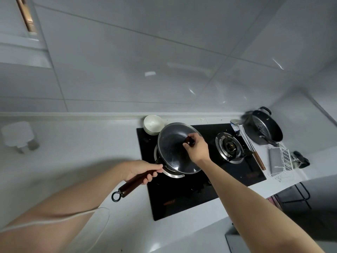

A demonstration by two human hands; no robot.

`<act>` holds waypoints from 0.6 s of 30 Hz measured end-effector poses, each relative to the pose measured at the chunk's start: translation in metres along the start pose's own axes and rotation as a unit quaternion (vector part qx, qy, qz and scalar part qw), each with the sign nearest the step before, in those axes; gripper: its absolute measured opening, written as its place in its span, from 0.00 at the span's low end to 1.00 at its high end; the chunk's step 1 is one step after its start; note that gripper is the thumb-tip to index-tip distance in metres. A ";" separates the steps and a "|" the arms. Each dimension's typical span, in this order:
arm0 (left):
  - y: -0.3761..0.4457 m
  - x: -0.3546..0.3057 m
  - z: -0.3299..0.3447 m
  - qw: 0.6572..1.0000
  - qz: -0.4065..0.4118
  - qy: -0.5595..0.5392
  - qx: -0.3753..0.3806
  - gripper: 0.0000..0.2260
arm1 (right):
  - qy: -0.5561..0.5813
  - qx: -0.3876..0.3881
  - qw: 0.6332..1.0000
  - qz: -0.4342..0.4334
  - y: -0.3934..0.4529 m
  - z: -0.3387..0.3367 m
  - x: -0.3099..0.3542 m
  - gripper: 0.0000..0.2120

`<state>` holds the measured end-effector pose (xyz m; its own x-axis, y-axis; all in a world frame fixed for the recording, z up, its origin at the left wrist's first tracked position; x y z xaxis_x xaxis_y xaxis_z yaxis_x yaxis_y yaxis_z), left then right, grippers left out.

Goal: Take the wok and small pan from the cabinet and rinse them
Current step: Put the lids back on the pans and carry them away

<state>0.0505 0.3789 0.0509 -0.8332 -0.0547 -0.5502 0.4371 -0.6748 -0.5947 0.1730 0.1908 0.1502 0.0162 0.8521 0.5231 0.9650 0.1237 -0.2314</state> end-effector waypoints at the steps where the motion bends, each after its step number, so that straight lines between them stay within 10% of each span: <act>1: -0.001 -0.002 -0.002 1.000 0.005 0.016 -0.016 0.17 | 0.003 -0.002 1.000 0.003 0.000 0.001 0.000 0.19; 12: -0.062 -0.017 -0.010 0.922 0.064 0.306 -0.226 0.22 | 0.035 -0.061 0.997 0.008 -0.045 -0.010 0.028 0.27; 18: -0.171 0.004 -0.034 0.916 0.181 0.161 -0.321 0.09 | 0.057 -0.038 0.994 -0.084 -0.106 0.032 0.128 0.13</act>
<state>-0.0163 0.5186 0.1304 -0.4968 0.1005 -0.8620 0.8598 -0.0779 -0.5047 0.0640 0.3031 0.2154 -0.1205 0.7588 0.6401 0.9736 0.2164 -0.0732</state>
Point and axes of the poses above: each hand's wrist, its own y-axis towards the middle knuckle, its own z-axis out of the palm, x = y × z, the point moved 6 cm from there along y, towards the middle knuckle, and after that the axes turned 9 degrees about x, right-handed, at the moved point
